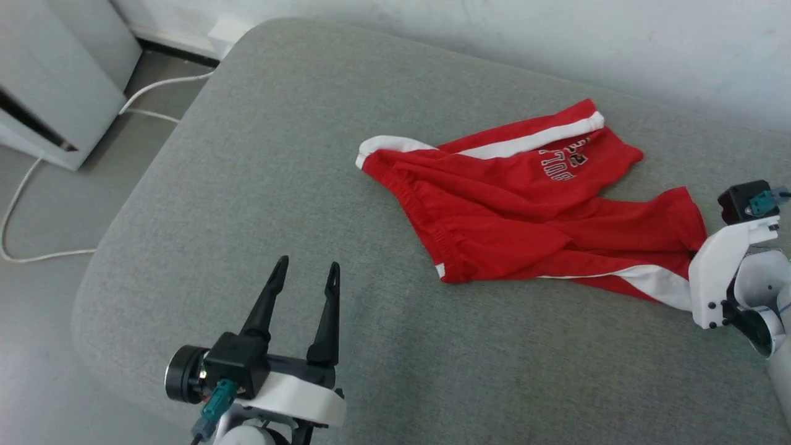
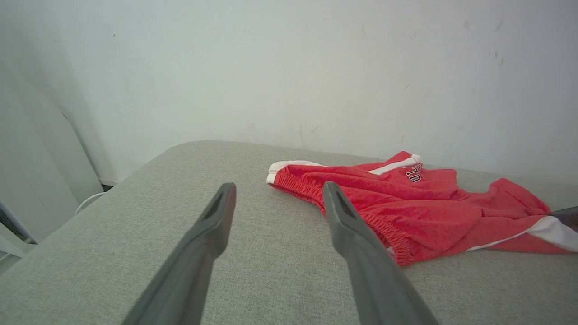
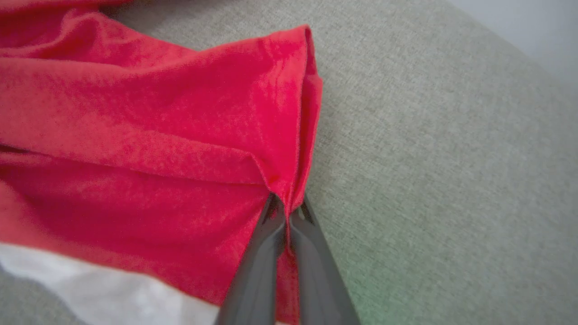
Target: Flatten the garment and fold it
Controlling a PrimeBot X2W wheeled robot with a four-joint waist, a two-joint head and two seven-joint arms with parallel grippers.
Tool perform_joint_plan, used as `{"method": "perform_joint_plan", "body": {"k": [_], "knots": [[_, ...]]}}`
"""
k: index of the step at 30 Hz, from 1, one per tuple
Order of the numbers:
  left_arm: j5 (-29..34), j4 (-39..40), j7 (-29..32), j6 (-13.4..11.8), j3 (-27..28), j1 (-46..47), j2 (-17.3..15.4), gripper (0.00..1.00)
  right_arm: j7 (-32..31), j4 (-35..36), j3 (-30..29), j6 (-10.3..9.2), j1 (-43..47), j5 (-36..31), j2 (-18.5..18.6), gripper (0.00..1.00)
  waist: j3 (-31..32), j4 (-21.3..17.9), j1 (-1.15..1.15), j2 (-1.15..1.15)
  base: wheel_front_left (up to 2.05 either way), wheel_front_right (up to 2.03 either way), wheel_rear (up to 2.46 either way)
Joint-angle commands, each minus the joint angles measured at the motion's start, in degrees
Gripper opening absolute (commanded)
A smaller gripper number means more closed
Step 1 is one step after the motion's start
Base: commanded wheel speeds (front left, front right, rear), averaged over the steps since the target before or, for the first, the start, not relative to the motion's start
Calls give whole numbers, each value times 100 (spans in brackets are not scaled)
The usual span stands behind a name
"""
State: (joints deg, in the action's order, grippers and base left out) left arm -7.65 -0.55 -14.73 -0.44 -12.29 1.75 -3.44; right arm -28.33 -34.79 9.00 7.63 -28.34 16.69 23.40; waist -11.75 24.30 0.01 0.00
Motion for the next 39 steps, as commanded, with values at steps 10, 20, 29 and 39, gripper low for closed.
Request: {"method": "perform_joint_plan", "body": {"k": [10, 20, 29, 39], "knots": [[160, -107, -27, 165, 166, -86, 39, 100, 204, 89, -626, -14, 470, -58, 190, 0, 632, -746, -1, 0, 0, 0, 0], [179, -152, -27, 278, 250, -186, 46, 100, -498, 1213, -1687, -14, 1767, -237, 79, 0, 801, -1225, -1, 0, 0, 0, 0], [54, -200, -27, 405, 232, -163, 52, 100, 1308, 2083, -1706, -14, 1836, -623, -433, 100, 823, -1546, -1, 0, 0, 0, 0], [-159, -839, 82, 735, -389, -18, -90, 100, 3429, 3321, -1927, -14, 2767, -1129, -1588, 100, 804, -2159, -1, 0, 0, 0, 0]]}}
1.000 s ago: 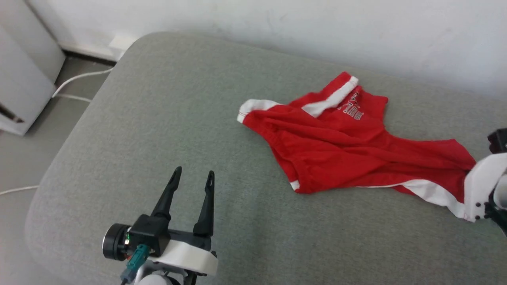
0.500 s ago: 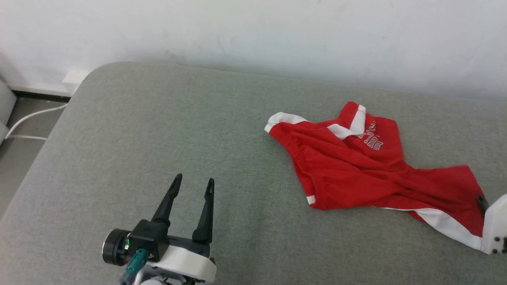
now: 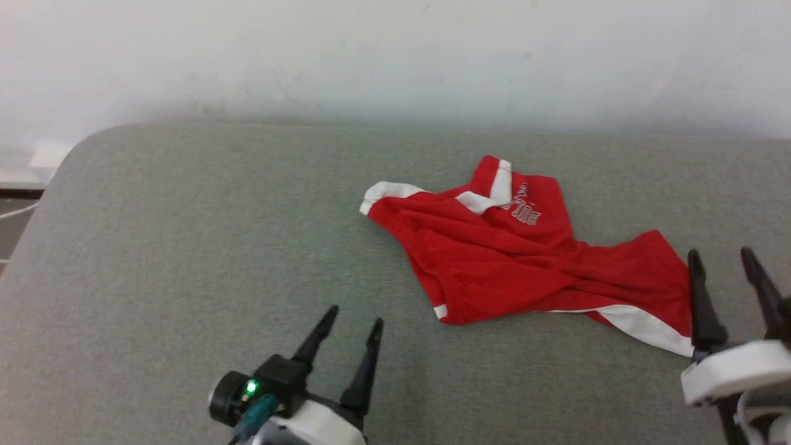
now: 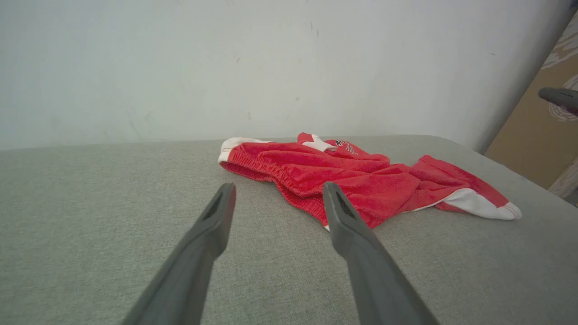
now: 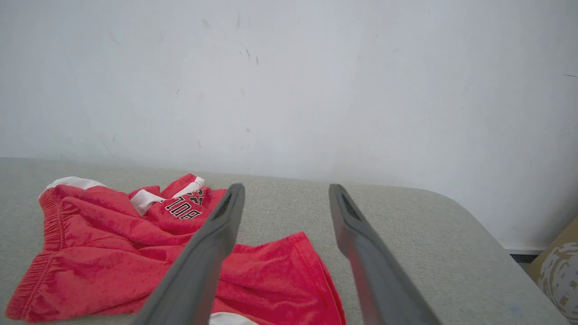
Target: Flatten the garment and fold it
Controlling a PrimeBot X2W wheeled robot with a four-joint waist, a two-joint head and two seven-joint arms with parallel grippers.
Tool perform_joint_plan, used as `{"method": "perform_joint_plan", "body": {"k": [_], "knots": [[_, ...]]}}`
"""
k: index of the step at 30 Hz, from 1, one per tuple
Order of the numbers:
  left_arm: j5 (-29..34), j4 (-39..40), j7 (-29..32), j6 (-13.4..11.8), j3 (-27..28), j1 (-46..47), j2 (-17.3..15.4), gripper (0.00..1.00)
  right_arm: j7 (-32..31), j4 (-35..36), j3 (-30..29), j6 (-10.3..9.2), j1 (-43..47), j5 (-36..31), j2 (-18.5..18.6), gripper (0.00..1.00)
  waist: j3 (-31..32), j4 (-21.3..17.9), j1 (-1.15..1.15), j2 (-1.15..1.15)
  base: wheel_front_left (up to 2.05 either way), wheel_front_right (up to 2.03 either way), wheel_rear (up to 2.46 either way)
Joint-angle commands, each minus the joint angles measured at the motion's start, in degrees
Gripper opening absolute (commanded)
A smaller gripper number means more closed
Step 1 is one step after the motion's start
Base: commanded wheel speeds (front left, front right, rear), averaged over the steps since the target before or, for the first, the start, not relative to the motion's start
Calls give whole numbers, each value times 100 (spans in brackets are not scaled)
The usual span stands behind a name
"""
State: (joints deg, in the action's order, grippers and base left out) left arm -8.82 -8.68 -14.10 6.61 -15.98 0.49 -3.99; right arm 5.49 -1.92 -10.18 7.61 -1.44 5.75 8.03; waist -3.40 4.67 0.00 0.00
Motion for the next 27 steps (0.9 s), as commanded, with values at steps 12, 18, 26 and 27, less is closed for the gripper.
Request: {"method": "perform_joint_plan", "body": {"k": [12, 18, 26, 27], "knots": [[-969, -784, 2052, 86, -1112, 1401, -444, 100, 502, 210, 37, -12, 453, -264, -500, 100, -426, -817, 0, 0, 0, 0, 0], [-1301, -1143, 2574, 87, -1338, 1921, -576, 100, 584, 184, 24, -12, 349, -257, -512, 100, -601, -1039, 0, 0, 0, 0, 0], [-1495, -1453, 2578, 87, -1535, 2206, -616, 100, 682, 35, 16, -12, 323, -169, -514, 100, -681, -1099, 0, 0, 0, 0, 0], [-1516, -1476, 2546, 87, -1558, 2223, -609, 100, 690, 13, 13, -12, 321, -168, -514, 100, -679, -1090, 0, 0, 0, 0, 0]]}}
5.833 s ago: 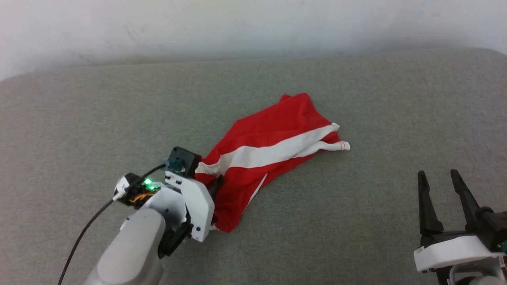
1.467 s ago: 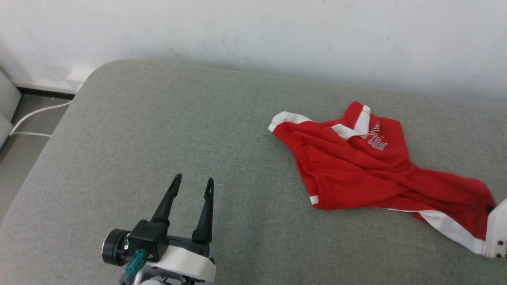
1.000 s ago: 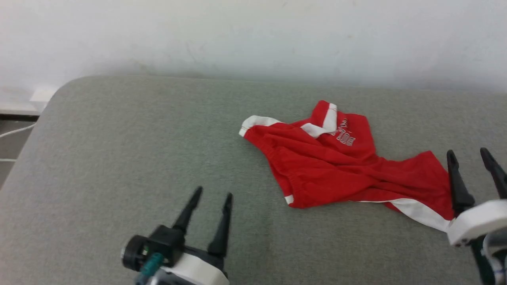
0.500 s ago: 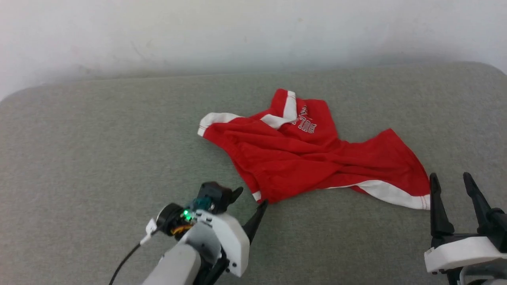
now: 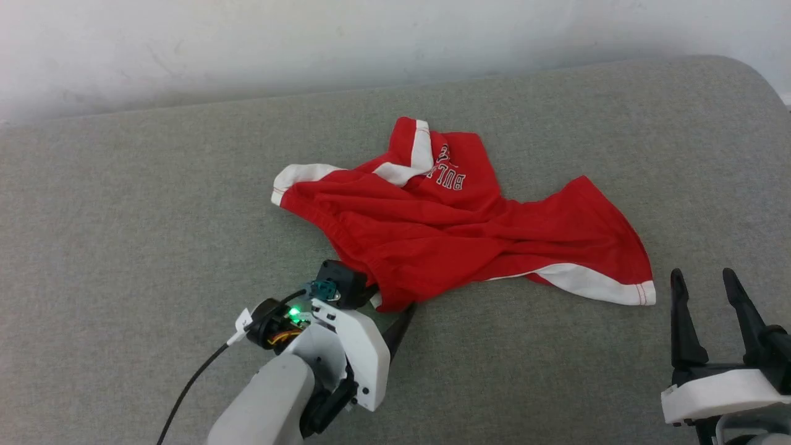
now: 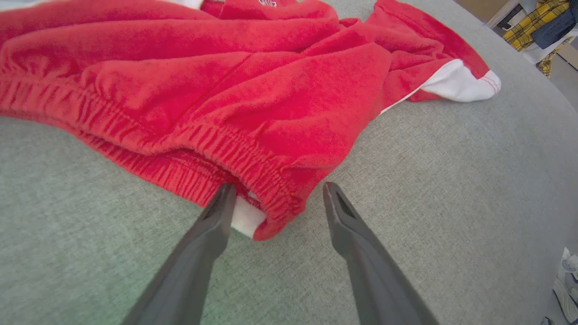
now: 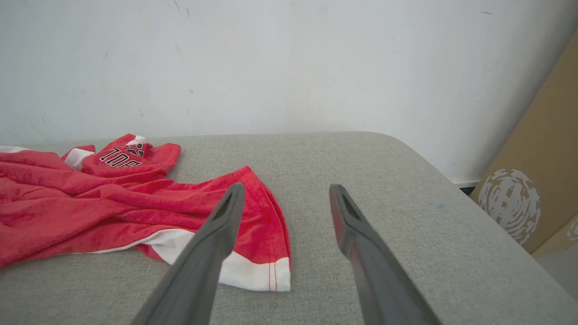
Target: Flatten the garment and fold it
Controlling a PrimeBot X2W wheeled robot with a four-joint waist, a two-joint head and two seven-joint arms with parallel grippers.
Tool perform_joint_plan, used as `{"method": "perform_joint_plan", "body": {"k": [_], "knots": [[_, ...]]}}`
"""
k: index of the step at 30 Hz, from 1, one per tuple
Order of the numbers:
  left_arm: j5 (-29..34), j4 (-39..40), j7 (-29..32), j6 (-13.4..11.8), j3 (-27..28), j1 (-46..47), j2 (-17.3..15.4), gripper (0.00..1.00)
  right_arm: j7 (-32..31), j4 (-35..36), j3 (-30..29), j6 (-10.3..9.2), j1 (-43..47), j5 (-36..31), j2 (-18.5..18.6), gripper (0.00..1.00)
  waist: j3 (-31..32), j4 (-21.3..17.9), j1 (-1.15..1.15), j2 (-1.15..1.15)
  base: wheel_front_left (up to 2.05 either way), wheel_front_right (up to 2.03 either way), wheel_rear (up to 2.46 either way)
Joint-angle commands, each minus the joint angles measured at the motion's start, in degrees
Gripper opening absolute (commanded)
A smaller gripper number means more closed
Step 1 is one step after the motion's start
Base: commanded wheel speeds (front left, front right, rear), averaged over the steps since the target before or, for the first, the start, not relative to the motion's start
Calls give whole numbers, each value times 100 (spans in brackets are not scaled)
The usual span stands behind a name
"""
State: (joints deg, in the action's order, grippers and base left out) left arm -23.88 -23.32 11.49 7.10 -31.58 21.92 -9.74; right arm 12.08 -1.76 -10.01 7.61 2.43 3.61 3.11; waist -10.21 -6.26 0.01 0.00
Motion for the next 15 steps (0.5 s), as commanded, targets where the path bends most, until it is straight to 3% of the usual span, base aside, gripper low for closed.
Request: {"method": "perform_joint_plan", "body": {"k": [1, 2, 3, 15], "knots": [[-40, -20, -57, 38, -33, 98, -27, 100, 38, -22, -7, -12, -70, 46, -23, 100, 1, 16, -1, 0, 0, 0, 0], [-100, -23, -87, 38, -84, 110, -18, 74, 43, -39, -5, -12, -75, 46, -23, 100, -2, 32, -1, 0, 0, 0, 0], [-191, -9, -92, 38, -177, 116, -23, 0, 47, -55, -2, -12, -81, 42, -23, 100, -4, 51, -1, 0, 0, 0, 0], [-428, 356, -867, 19, -301, -111, -344, 0, 83, -129, -86, -12, -47, -5, -23, 100, 254, 492, -1, 0, 0, 0, 0]]}}
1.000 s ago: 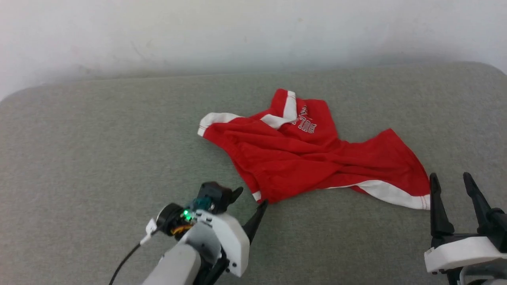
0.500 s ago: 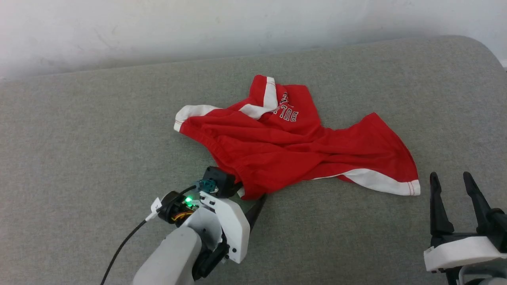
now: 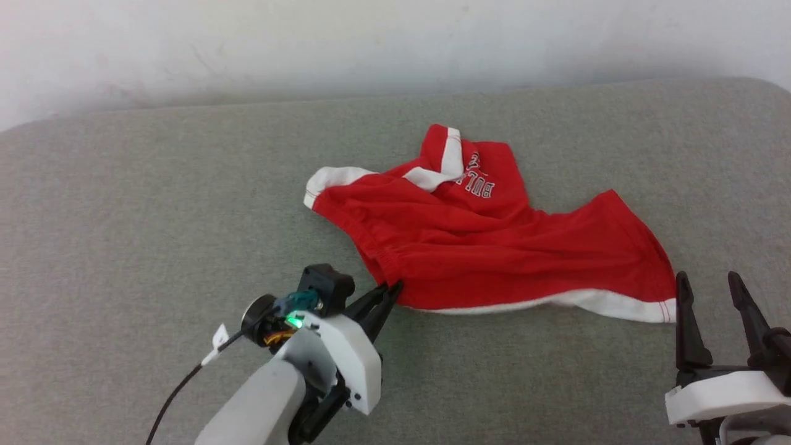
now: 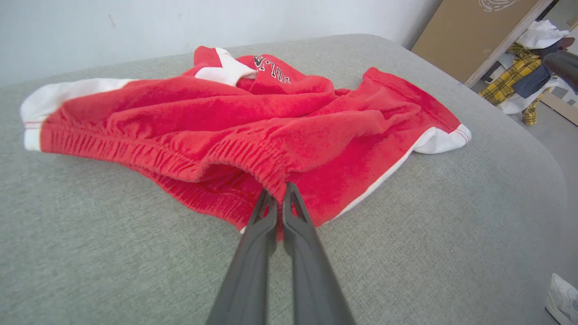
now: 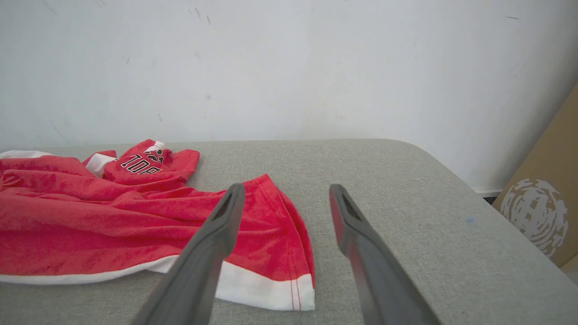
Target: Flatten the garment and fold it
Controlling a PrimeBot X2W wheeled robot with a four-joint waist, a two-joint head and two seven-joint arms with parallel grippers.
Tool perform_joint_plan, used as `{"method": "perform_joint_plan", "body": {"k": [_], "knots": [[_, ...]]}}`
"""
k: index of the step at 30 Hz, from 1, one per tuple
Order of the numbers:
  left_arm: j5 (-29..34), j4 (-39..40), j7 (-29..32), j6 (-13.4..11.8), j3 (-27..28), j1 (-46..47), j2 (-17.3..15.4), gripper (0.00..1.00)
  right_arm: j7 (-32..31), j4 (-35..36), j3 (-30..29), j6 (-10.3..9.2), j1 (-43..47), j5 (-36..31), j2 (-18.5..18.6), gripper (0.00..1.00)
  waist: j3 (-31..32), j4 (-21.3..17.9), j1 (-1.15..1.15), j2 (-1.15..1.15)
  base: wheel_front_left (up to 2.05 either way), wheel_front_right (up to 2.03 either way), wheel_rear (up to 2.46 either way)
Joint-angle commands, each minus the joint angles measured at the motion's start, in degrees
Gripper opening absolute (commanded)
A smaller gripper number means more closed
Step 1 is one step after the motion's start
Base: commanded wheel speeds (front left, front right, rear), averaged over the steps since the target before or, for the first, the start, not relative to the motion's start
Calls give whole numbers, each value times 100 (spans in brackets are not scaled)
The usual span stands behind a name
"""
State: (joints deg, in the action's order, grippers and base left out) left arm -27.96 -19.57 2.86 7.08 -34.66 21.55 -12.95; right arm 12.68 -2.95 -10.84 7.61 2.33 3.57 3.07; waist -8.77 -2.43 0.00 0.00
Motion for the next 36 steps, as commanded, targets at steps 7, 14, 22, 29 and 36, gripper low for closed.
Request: {"method": "perform_joint_plan", "body": {"k": [7, 14, 22, 29, 36], "knots": [[-117, 944, -199, -248, 127, -1014, -429, 0, -12, 6, -42, -12, 84, -28, -19, 100, 439, 458, 0, 0, 0, 0, 0], [-195, 2146, 68, -654, 406, -1773, -1055, 0, -80, 13, -37, -12, 106, -37, -19, 100, 426, 614, 0, 0, 0, 0, 0], [-254, 2168, 745, -415, 227, -1239, -1180, 0, -159, -82, 179, -12, -136, -56, -19, 100, 4, 288, 0, 0, 0, 0, 0], [-173, 1047, 1221, -353, 139, -444, -1093, 0, -127, -191, 321, -12, -307, -23, -19, 100, -286, -85, 0, 0, 0, 0, 0], [-197, 278, 1382, -307, 7, -276, -1012, 70, -74, -295, 326, -12, -336, 6, -19, 100, -304, -151, 0, 0, 0, 0, 0]]}}
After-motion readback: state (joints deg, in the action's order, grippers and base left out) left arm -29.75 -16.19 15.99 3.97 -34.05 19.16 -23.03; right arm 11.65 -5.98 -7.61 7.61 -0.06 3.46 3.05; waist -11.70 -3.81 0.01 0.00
